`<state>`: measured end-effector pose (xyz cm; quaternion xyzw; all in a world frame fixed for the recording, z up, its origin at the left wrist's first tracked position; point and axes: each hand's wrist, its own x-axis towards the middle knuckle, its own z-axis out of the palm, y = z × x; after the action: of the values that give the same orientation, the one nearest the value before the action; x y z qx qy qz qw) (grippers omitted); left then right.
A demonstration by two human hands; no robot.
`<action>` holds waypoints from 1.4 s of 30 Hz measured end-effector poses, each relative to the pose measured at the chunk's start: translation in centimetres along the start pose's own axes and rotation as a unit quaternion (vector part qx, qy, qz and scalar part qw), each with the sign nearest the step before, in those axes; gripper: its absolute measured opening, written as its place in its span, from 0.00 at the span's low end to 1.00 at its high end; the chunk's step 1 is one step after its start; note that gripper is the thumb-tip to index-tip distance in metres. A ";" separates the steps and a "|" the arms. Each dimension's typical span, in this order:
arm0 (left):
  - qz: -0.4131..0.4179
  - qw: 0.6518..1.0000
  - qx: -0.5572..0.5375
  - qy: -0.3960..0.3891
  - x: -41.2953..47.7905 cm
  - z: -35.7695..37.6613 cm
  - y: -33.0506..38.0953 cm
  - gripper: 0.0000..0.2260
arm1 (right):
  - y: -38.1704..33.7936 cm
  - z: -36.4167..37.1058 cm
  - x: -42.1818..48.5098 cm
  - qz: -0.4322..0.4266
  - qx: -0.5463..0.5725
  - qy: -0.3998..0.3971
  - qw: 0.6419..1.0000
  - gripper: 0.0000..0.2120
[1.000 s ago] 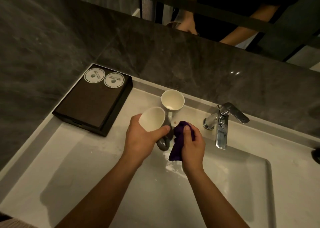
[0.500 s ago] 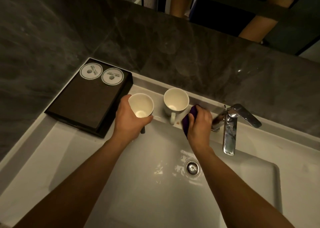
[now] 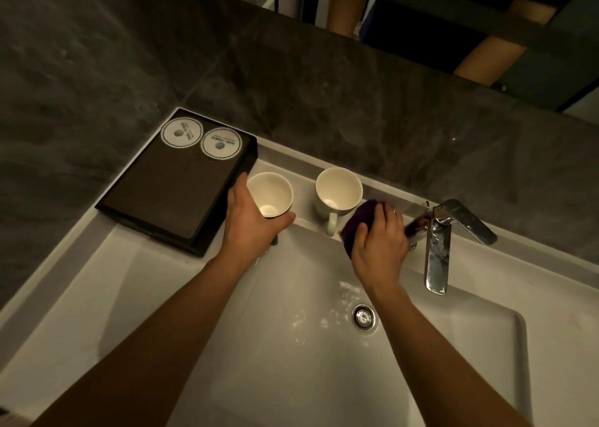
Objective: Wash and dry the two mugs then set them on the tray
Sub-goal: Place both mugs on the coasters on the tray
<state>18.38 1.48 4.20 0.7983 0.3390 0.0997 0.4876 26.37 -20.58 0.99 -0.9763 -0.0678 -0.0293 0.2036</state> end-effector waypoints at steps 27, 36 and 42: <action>-0.003 0.924 0.376 0.069 -4.3 -13.9 -17.9 0.37 | -15.3 1.4 -7.1 0.025 0.136 -0.053 0.989 0.12; 0.000 0.916 0.397 0.062 -4.2 -13.9 -18.2 0.39 | -16.4 -0.3 -7.7 0.040 0.190 -0.009 0.981 0.11; 0.002 0.912 0.406 0.057 -4.0 -13.7 -18.5 0.39 | -22.0 -1.8 -5.6 -0.008 0.202 0.033 0.979 0.14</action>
<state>0.45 14.14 -3.86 0.9212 0.3756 -0.0001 0.1014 17.56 -2.01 10.87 -0.9128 -0.0734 -0.0485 0.3987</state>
